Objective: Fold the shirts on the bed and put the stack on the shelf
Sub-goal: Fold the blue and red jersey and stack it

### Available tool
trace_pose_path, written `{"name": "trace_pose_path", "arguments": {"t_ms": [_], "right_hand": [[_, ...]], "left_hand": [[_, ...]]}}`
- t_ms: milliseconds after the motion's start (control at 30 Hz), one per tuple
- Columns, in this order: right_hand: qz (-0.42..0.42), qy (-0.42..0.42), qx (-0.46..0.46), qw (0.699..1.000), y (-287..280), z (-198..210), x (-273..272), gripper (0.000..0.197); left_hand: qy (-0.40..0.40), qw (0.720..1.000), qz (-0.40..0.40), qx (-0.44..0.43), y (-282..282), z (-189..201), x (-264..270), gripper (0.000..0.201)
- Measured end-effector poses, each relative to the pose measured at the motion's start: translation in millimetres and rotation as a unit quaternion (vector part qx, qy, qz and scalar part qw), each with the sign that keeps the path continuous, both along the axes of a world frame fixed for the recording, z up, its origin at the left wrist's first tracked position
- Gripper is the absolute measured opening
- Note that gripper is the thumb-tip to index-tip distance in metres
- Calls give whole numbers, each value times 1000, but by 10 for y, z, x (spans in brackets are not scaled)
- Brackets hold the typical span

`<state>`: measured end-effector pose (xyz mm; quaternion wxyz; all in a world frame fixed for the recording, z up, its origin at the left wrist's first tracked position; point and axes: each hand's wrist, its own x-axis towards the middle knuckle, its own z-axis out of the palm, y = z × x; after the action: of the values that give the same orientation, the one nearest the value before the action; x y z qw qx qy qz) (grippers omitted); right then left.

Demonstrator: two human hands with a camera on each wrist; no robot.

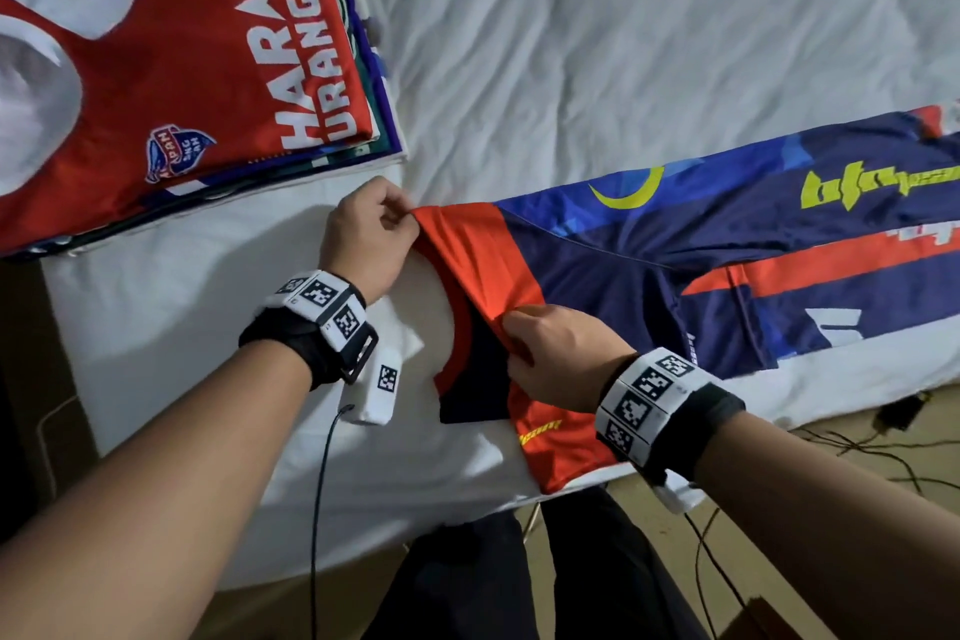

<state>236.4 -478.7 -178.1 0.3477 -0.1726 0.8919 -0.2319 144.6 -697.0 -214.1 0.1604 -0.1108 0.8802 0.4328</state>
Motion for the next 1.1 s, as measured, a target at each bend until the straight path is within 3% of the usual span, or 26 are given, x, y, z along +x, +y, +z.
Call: {"name": "trace_pose_path", "arguments": {"t_ms": [100,167,233,300,367,467,600,767,833,900,967,1033,1100], "right_hand": [[41,-44,9,998,11,9,-68,17],[20,-81,-14,996,36,51,-162,29],[-43,-26,-69,996,95,85,-290,28],[-114,95,-83,985,207,81,-495,23],[-170,167,-47,970,380,39,-742,24],[-145,170,41,974,653,-65,-1062,38],[-84,110,108,984,881,-151,-1310,25],[-130,128,106,978,961,-191,-1341,15],[-128,178,115,969,924,-187,-1211,19],[-116,263,117,951,818,-127,-964,24],[-99,320,88,938,686,-46,-606,24],[-47,328,65,941,583,1,-127,28],[27,282,66,957,563,-13,358,44]], "left_hand": [[-30,999,-30,23,-54,-35,34,18],[-42,997,-47,44,-51,-28,14,25],[-45,997,-41,52,-22,-12,-14,22],[-54,997,-3,62,1,16,-28,17],[-73,993,35,91,11,48,-40,25],[-84,993,1,88,38,52,-30,41],[-52,996,-73,19,100,-8,5,15],[3,999,38,-1,117,-42,37,5],[55,995,68,-37,158,-44,83,19],[144,985,-2,-95,208,0,151,35],[190,960,-149,-140,283,57,280,47],[172,923,-284,-195,346,65,479,61],[102,896,-349,-255,349,39,647,76]]}}
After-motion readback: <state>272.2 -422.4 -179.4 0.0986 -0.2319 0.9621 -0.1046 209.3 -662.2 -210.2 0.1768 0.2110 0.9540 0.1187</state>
